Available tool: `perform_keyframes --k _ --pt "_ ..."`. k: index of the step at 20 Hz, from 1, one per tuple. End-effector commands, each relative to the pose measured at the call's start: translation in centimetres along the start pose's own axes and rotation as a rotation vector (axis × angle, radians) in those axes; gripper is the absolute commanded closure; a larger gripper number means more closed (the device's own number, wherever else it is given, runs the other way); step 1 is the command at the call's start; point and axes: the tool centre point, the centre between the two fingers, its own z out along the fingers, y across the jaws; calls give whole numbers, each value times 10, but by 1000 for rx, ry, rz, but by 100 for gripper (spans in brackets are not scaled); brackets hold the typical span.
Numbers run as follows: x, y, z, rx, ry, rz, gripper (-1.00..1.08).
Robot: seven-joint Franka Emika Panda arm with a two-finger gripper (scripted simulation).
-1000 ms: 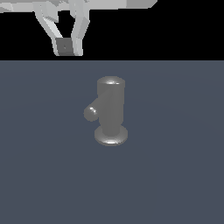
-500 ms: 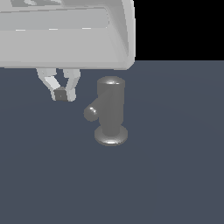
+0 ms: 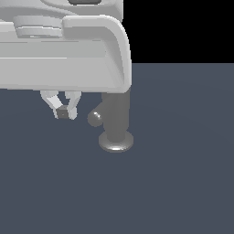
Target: Turn on the faucet by rotating a designated handle.
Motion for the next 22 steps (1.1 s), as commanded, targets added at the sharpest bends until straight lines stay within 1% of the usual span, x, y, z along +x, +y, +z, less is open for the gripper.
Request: perform_keyframes --k 1,5,22 --pt "1 -1 1 0 1 1 108" --pt "0 0 1 0 1 1 108" --pt "13 75 1 0 1 1 108"
